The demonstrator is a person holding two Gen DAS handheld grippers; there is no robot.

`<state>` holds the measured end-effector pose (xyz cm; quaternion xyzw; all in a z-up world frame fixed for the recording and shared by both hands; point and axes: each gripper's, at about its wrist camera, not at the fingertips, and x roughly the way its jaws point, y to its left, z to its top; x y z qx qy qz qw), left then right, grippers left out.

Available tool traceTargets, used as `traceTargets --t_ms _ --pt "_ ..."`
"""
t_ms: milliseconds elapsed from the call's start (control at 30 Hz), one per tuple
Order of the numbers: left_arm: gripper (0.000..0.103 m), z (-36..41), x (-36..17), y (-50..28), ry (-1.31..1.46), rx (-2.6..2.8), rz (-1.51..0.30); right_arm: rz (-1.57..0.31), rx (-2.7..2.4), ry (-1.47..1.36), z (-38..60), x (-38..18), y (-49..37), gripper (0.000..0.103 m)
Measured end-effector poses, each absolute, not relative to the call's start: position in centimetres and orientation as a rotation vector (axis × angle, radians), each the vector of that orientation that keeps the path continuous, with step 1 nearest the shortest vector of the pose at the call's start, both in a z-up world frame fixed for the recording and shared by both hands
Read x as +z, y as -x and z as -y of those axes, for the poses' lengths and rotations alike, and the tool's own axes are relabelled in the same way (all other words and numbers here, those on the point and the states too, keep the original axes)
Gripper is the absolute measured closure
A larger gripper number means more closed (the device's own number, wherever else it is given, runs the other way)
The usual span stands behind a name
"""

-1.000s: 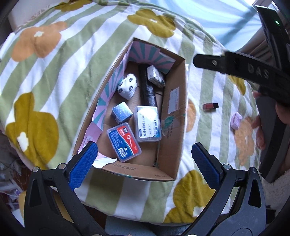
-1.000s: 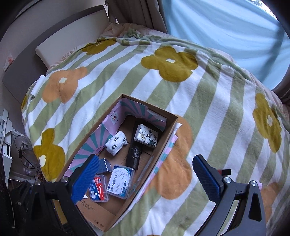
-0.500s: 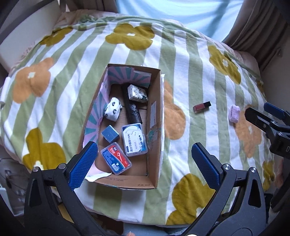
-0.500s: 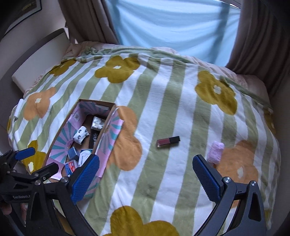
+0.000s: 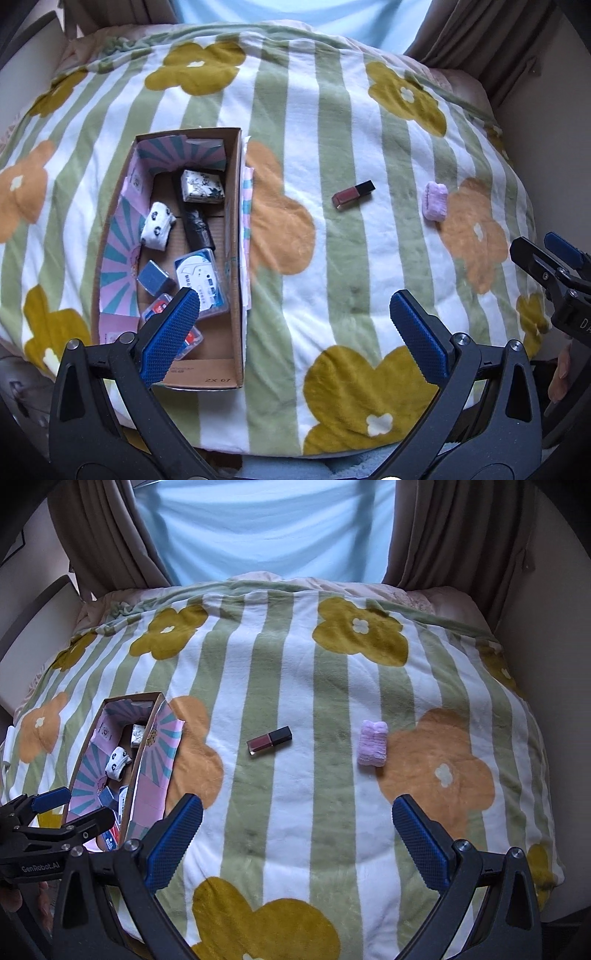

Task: Organize objects
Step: 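Withdraw both tools from the box toward the lipstick and pink item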

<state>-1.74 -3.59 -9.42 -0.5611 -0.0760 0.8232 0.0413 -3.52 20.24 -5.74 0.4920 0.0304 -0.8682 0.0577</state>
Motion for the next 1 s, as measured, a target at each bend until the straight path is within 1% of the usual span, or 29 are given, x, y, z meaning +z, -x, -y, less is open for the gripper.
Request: traceTargets --t_ms 167,333,500,733,1000 --pt "0.004 2.0 -9.1 2.7 1.701 2.499 0.248 -0.035 -2.671 -1.495 -22.5 -5.3 4.0 0.001" --pt "0.005 -0.3 -8.9 4.2 1.701 2.489 0.236 -0.004 -2.691 -1.508 -24.9 -5.3 5.3 0.001" --pt "0.005 -3.1 -9.7 6.7 1.717 2.476 0.242 -0.025 -2.67 -1.541 -26.8 -7.1 7.9 0.001" --pt "0.005 -6.4 -13.5 11.2 1.793 2.48 0.335 0.0 -2.615 -1.587 -28.9 -11.2 12.1 0.001" --pt "0.005 -9.3 -19.6 16.4 1.888 2.516 0.392 -0.006 -2.56 -1.654 -30.3 -17.4 16.4 0.001"
